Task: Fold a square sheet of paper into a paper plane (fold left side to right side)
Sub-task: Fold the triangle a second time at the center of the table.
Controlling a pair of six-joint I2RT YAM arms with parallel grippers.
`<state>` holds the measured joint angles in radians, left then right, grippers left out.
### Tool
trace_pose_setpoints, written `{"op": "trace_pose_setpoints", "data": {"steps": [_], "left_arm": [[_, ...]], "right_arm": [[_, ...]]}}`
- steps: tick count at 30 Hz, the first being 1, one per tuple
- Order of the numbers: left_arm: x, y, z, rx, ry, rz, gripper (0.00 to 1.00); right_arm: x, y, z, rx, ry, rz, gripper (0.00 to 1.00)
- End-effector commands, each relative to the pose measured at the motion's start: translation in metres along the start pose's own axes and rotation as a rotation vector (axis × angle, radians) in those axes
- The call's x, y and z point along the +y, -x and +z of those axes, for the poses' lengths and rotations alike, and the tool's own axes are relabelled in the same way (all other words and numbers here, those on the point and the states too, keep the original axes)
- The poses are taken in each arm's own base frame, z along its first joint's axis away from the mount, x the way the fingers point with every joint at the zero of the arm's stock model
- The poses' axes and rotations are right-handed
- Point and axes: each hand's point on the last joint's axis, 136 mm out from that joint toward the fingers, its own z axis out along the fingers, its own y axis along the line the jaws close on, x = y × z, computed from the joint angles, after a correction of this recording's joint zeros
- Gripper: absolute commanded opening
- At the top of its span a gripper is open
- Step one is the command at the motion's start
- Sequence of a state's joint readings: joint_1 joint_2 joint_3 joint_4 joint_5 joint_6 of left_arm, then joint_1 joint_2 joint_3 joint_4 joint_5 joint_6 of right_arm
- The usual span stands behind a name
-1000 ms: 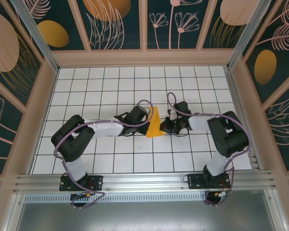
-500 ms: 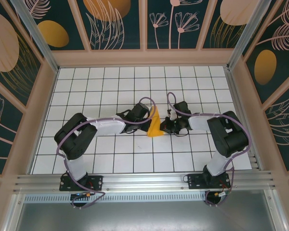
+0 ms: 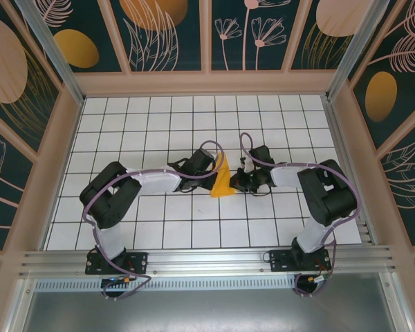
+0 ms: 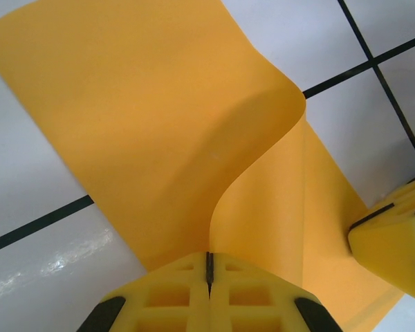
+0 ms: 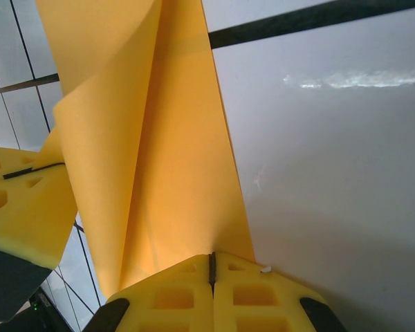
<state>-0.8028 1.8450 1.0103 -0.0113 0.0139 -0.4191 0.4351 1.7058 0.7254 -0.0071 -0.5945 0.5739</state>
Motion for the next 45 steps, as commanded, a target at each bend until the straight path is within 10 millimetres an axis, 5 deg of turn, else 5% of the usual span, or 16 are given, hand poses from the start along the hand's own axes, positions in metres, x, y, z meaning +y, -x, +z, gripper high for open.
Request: {"op": "trace_pose_setpoints", "data": {"steps": [1,26,45], "left_arm": [[0.009,-0.003,0.004,0.014,0.034,0.005,0.00],[0.017,-0.010,0.004,0.027,0.068,0.005,0.00],[0.018,-0.027,0.023,0.079,0.051,0.000,0.00]], "right_arm": [[-0.028,-0.022,0.012,0.075,-0.099,0.032,0.06],[-0.032,-0.023,0.014,0.085,-0.111,0.040,0.06],[-0.025,-0.021,0.013,0.079,-0.094,0.025,0.06]]}}
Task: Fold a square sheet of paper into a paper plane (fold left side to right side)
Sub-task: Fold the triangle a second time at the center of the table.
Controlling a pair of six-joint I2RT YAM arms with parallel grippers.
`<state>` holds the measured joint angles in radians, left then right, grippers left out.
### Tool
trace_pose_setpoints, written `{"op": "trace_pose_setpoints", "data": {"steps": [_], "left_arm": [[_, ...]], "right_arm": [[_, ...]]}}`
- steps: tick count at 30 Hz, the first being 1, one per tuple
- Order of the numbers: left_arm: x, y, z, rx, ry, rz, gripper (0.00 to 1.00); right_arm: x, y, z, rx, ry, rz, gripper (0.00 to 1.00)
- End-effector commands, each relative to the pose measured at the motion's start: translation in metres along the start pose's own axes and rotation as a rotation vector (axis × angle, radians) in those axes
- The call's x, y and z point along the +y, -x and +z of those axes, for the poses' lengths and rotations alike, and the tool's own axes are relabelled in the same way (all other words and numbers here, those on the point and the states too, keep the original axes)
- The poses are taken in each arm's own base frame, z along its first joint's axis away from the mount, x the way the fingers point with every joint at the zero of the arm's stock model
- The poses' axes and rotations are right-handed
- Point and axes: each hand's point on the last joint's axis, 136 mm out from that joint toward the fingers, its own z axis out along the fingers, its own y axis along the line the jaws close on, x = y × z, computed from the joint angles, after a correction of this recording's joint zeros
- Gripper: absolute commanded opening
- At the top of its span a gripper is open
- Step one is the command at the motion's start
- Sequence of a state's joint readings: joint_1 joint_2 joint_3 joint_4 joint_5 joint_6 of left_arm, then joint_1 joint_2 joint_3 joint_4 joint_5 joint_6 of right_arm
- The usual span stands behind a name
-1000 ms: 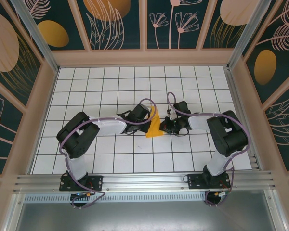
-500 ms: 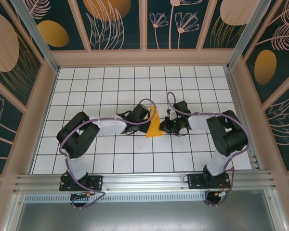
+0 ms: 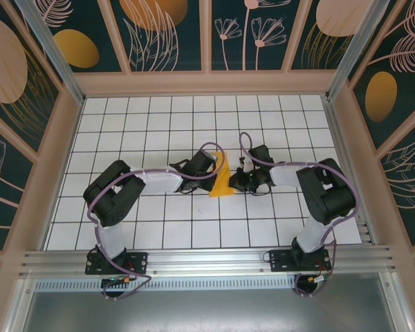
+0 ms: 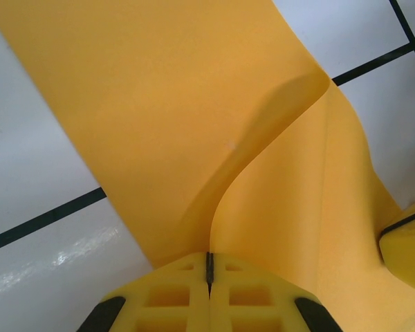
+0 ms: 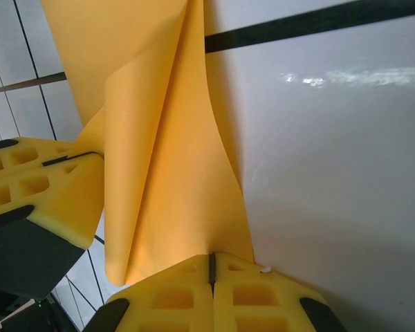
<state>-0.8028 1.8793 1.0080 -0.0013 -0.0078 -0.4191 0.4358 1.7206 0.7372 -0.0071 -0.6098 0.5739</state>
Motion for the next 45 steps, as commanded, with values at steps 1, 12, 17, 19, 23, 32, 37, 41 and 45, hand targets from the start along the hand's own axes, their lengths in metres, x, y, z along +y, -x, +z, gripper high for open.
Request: {"op": "trace_pose_setpoints", "data": {"steps": [1,12,17,19,23,32,37,41,45], "left_arm": [[0.010,-0.018,0.013,0.062,0.020,0.001,0.00],[0.009,-0.012,0.008,0.055,0.023,0.014,0.00],[0.010,-0.016,0.010,0.066,0.023,0.012,0.00],[0.009,-0.017,0.011,0.068,0.017,0.011,0.00],[0.007,-0.015,0.011,0.064,0.012,0.010,0.00],[0.004,-0.014,0.012,0.065,0.000,0.008,0.00],[0.004,-0.014,0.013,0.067,-0.003,0.006,0.00],[0.003,-0.013,0.013,0.066,-0.005,0.007,0.00],[0.003,-0.013,0.013,0.067,-0.004,0.010,0.00]], "right_arm": [[-0.025,-0.019,0.010,0.062,-0.096,0.020,0.06],[-0.024,-0.012,0.008,0.057,-0.119,0.006,0.07],[0.000,0.010,-0.015,-0.015,-0.055,-0.029,0.11],[0.012,0.020,-0.024,-0.047,-0.014,-0.035,0.12],[0.034,0.034,-0.025,-0.073,0.077,-0.035,0.11],[0.059,0.055,-0.006,-0.073,0.136,-0.038,0.11],[0.059,0.055,0.007,-0.048,0.131,-0.033,0.11],[0.053,0.050,0.015,-0.026,0.116,-0.025,0.11],[0.044,0.049,0.018,-0.025,0.079,-0.022,0.10]]}}
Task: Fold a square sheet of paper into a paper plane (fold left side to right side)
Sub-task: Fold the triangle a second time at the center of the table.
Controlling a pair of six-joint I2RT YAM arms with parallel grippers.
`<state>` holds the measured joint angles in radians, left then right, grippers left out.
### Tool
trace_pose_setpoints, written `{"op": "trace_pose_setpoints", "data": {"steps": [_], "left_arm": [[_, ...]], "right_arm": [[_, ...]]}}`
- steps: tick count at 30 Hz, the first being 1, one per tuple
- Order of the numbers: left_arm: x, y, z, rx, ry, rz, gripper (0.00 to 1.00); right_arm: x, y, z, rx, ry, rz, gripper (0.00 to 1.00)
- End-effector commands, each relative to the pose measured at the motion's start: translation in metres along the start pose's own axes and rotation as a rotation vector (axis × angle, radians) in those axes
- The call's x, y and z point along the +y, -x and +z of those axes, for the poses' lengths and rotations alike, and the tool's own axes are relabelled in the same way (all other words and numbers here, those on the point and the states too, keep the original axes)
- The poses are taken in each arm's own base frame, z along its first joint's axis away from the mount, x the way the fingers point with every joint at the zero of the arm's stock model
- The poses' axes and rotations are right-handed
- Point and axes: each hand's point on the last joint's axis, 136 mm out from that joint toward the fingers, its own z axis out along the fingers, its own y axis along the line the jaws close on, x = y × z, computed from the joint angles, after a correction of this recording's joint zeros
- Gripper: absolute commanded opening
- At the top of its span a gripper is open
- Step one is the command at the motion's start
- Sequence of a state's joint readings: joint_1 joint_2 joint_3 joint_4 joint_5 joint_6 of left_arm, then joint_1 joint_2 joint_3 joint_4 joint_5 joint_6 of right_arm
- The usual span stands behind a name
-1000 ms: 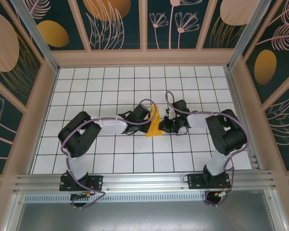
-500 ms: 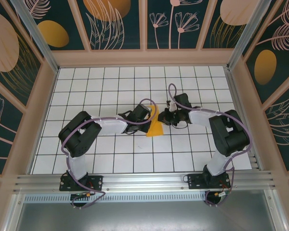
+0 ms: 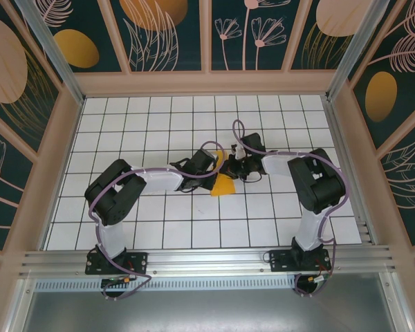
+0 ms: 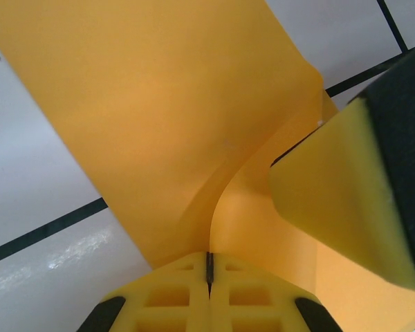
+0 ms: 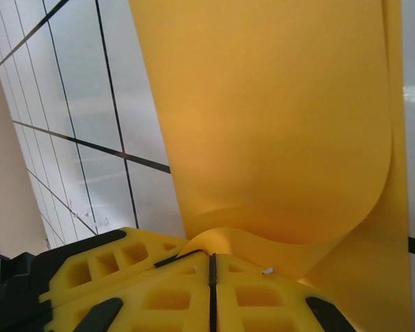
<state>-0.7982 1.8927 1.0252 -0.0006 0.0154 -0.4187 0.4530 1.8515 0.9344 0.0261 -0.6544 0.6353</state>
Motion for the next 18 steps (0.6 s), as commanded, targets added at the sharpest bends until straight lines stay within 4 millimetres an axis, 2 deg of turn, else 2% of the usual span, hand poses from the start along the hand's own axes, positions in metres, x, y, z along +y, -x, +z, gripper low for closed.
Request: {"op": "trace_pose_setpoints", "data": {"steps": [1,18], "left_arm": [[0.007,-0.016,0.010,0.062,0.018,0.013,0.00],[0.008,-0.009,0.007,0.045,0.029,0.013,0.02]], "right_arm": [[0.001,0.004,0.003,-0.002,-0.017,-0.014,0.11],[-0.042,-0.010,0.006,0.026,-0.178,0.009,0.10]]}}
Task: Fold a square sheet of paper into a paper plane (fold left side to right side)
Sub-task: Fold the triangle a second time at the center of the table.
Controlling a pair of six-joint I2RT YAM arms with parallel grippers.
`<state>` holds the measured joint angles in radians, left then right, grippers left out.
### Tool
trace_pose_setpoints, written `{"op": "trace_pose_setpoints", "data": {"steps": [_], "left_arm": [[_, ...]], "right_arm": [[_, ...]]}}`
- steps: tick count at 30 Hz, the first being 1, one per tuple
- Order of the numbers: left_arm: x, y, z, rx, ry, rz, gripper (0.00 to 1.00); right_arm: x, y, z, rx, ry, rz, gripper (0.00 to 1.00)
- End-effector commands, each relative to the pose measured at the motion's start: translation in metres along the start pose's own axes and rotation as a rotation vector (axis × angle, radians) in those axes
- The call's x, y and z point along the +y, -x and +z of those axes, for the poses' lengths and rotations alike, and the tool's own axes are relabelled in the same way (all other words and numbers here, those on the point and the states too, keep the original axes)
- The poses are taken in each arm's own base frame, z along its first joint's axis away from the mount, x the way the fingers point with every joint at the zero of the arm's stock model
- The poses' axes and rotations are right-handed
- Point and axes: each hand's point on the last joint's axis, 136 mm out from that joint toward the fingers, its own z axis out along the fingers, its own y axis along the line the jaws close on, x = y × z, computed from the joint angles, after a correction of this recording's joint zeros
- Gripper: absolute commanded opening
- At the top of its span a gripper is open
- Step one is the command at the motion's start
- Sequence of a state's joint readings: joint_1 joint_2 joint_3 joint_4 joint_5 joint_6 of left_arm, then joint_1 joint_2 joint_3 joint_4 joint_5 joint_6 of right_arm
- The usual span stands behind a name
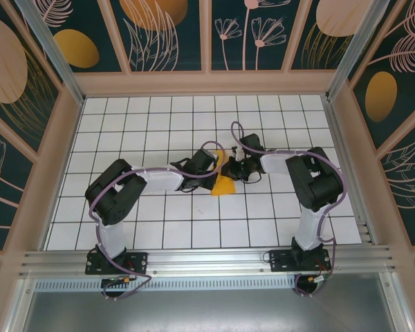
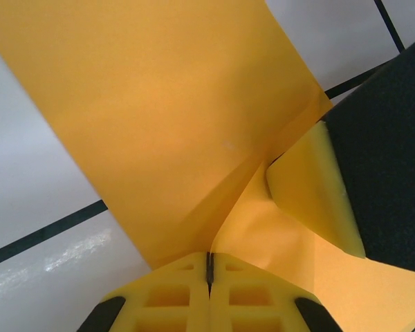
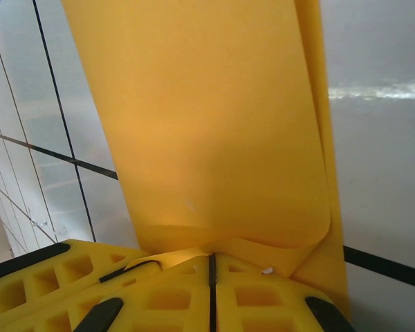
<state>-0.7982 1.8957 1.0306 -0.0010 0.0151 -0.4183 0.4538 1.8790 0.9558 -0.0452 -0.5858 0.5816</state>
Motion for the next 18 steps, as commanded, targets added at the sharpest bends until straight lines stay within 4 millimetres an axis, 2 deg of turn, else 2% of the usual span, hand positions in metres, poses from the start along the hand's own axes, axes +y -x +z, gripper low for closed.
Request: {"op": "trace_pose_setpoints", "data": {"steps": [1,5,11,14,16,18], "left_arm": [[0.008,-0.009,0.005,0.041,0.031,0.013,0.04],[0.007,0.004,-0.009,0.004,0.048,0.010,0.11],[0.007,0.022,-0.040,-0.062,0.065,0.004,0.32],[0.003,0.019,-0.050,-0.071,0.033,-0.012,0.34],[-0.010,0.022,-0.060,-0.090,-0.044,-0.022,0.34],[-0.022,0.008,-0.062,-0.073,-0.144,-0.032,0.34]], "right_arm": [[-0.023,-0.011,0.004,0.024,-0.086,0.020,0.10],[-0.029,-0.015,0.006,0.022,-0.085,0.031,0.10],[-0.035,-0.018,0.007,0.021,-0.083,0.045,0.10],[-0.034,-0.016,0.006,0.016,-0.079,0.045,0.09],[-0.032,-0.016,0.005,0.015,-0.075,0.042,0.09],[-0.032,-0.016,0.005,0.015,-0.074,0.043,0.09]]}}
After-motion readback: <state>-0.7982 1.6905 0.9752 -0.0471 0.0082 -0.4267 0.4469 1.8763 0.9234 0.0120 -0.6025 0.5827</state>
